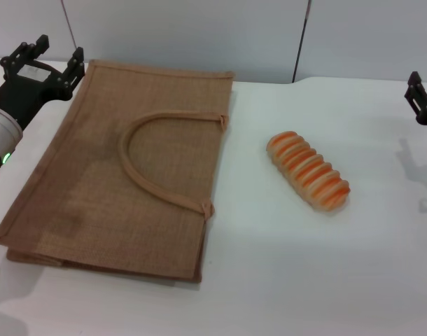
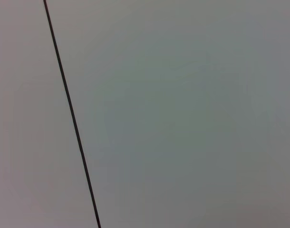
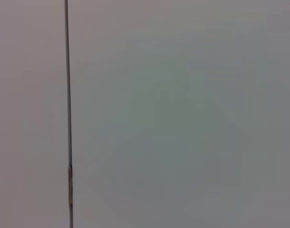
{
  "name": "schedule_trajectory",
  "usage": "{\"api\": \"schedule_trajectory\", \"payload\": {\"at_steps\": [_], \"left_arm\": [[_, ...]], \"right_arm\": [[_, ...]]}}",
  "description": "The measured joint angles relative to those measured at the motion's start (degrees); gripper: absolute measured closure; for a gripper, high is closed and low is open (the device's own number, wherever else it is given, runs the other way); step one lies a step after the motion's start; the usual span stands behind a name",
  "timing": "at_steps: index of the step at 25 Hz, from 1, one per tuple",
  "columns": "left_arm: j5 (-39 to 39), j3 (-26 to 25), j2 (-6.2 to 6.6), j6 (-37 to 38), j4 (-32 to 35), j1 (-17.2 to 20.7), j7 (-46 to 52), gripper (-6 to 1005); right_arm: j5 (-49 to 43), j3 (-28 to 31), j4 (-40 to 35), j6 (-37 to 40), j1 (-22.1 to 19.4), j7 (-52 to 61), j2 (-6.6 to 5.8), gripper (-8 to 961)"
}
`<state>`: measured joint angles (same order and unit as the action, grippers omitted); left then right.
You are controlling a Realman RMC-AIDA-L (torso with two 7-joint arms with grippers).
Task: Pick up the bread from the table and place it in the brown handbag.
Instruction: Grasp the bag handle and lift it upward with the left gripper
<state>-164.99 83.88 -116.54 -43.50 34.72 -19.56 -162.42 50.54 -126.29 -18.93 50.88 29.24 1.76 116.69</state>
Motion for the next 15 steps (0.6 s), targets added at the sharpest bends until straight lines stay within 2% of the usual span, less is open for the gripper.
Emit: {"api": "schedule_trajectory", "payload": {"at_steps": [15], "left_arm": [[-0.1,0.2,0.00,0.0,-0.1,-0.2,0.1,387]], "right_arm": [[0.0,0.0,0.0,-2.0,0.5,0.0,-0.06,229]]}}
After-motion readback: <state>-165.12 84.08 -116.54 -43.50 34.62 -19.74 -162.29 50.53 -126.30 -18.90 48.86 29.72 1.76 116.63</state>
